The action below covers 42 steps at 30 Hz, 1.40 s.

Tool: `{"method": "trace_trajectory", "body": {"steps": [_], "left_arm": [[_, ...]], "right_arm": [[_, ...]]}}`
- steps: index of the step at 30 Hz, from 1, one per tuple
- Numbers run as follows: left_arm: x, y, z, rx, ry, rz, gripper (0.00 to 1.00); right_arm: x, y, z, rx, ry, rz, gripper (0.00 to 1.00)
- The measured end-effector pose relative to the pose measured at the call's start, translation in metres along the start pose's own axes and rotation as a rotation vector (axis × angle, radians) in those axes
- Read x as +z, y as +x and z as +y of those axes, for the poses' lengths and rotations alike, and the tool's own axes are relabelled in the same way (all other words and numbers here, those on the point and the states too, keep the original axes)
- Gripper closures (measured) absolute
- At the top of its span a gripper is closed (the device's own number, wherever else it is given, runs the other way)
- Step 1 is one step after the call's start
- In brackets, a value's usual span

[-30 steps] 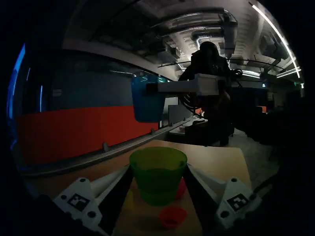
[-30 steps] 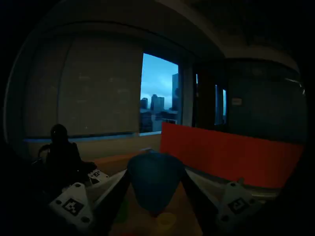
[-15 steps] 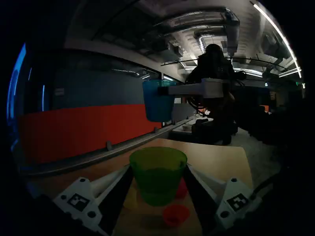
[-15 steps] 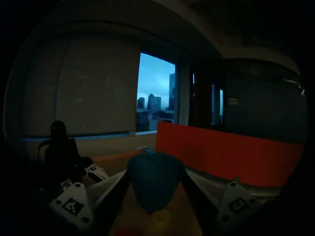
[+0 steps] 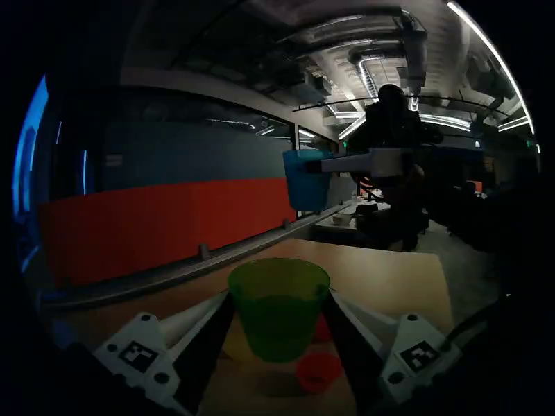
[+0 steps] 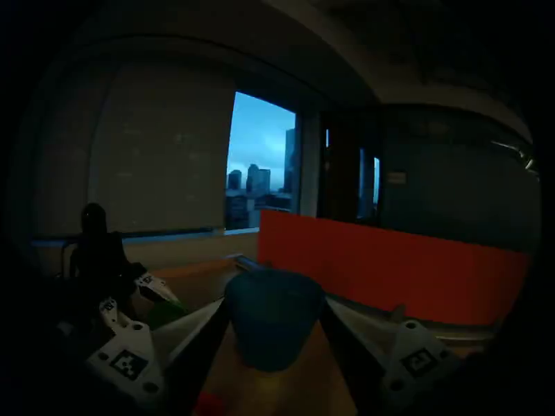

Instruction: Pour water

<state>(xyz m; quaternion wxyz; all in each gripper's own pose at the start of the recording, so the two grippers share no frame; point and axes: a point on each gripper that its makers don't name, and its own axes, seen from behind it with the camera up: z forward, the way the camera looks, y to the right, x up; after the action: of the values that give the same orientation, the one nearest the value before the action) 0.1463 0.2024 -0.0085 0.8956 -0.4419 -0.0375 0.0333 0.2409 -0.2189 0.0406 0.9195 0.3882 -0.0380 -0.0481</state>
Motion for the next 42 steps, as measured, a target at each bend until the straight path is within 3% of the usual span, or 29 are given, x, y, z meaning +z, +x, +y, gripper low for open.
{"method": "trace_trajectory", "body": {"steps": [23,42], "left_arm": [[-0.028,-0.015,-0.018,0.007,0.098,-0.033,0.16],[-0.034,-0.044,-0.019,0.001,0.126,-0.121,0.16]], "right_arm": [[-0.056,-0.014,0.045,0.002,-0.111,-0.005,0.10],[-0.076,-0.042,0.061,-0.021,-0.152,-0.047,0.10]]}}
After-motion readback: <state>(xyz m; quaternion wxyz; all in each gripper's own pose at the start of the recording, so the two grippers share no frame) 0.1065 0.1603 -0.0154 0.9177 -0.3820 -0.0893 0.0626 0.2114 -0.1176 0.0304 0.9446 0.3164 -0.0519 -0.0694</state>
